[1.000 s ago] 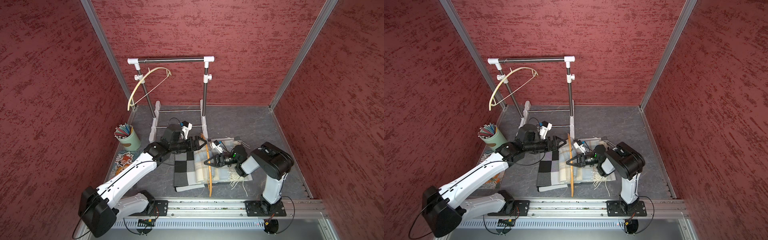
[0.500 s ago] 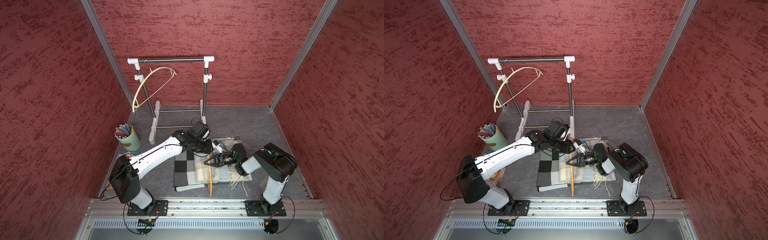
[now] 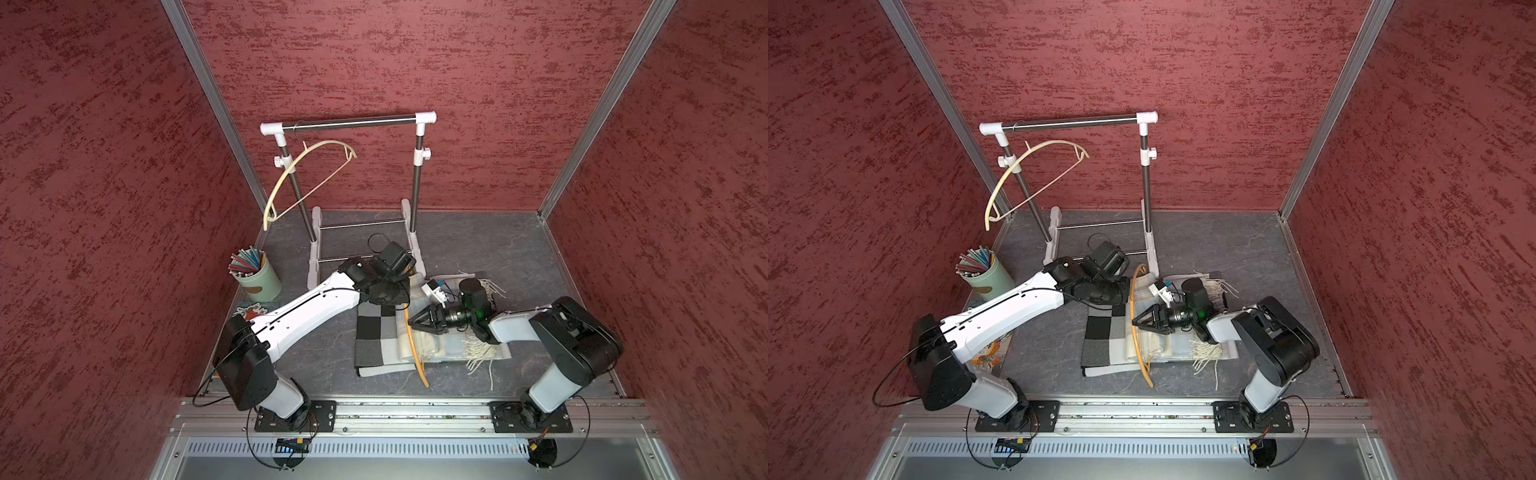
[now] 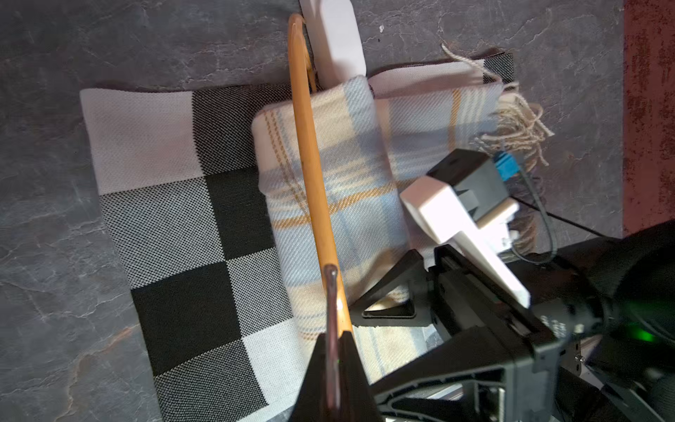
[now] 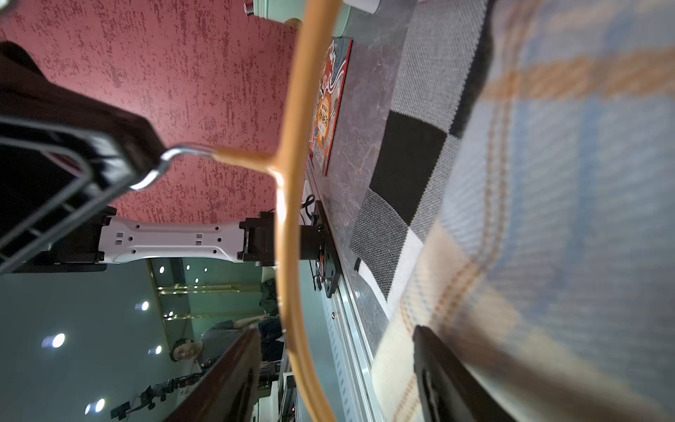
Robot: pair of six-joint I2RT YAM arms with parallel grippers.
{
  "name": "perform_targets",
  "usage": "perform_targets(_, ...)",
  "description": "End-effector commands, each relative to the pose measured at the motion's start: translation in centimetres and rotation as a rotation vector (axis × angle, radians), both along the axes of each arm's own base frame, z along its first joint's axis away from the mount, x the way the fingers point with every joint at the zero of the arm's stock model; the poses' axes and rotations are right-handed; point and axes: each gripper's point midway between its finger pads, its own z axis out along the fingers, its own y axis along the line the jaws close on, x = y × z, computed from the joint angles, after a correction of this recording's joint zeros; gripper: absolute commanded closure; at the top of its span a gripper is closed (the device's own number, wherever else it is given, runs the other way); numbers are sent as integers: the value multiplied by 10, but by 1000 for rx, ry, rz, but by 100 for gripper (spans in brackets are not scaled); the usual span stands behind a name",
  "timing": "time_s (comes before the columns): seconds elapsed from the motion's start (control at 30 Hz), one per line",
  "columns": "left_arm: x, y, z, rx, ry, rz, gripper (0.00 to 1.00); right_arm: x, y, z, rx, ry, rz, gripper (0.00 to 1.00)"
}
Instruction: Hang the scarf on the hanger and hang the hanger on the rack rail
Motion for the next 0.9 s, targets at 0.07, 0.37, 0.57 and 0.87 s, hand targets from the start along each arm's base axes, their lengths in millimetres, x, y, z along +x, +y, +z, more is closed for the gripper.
perform_targets(0.07, -10, 8, -14, 58, 31, -18, 100, 20, -28, 28, -146, -101, -98, 27)
perform_targets(0.37, -11, 10, -14, 46, 30, -13, 100, 50, -71, -11, -518, -22, -261, 36)
perform_targets(0.57, -16, 17, -20, 50, 43, -7, 100, 54, -61, -33, -591, 13, -220, 37)
perform_targets(0.87, -18, 22, -21, 53, 45, -5, 100, 49, -23, -32, -551, 10, -122, 64)
